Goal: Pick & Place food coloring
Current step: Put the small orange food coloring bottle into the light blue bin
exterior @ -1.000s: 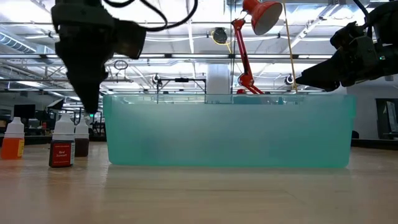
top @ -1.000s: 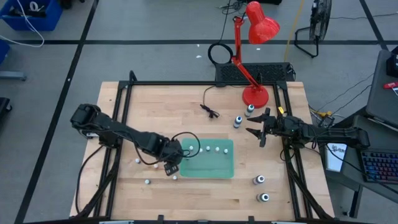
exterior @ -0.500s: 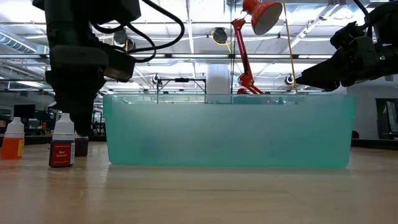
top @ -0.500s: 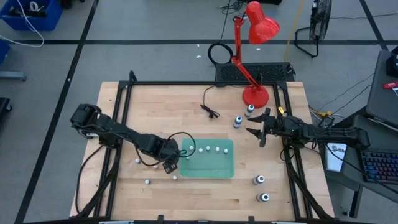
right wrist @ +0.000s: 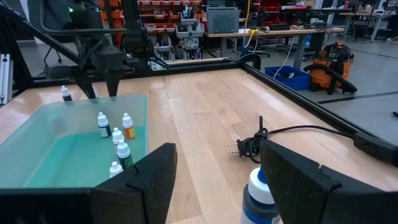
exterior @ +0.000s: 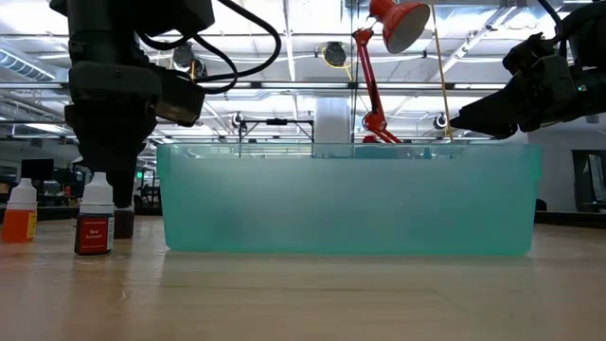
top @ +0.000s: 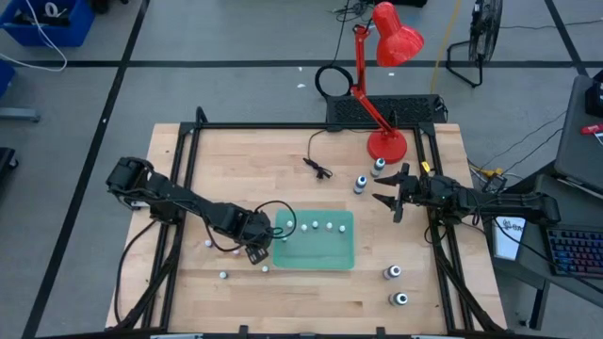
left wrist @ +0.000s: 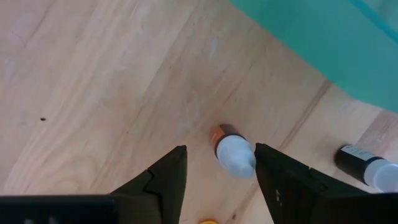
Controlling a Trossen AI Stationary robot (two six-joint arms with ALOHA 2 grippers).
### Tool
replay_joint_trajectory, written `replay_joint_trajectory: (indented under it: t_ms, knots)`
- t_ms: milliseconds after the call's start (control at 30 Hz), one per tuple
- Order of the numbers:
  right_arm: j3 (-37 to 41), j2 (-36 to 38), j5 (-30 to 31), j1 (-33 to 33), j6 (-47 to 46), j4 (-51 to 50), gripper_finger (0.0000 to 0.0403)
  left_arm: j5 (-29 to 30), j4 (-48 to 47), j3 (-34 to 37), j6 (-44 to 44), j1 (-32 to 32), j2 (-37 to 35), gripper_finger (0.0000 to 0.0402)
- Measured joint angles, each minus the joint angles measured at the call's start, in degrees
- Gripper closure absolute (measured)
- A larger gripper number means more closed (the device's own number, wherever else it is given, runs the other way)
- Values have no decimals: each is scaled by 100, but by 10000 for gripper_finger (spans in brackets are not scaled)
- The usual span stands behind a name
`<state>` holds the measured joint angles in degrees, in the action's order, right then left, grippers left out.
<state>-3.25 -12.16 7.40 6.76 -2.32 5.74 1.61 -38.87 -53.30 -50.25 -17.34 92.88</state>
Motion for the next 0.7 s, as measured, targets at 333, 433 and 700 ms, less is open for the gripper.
replay_joint_trajectory:
  t_ms: [333,433,700]
  knots:
    - [0,0,0,0,2,0,181,37,0,0,80,2,0,277]
    - [-1,-1,0,0,2,0,181,74,8,0,204,2,0,291]
    - [-2,0,0,0,1,0,181,263,9,-6,798,0,0,338]
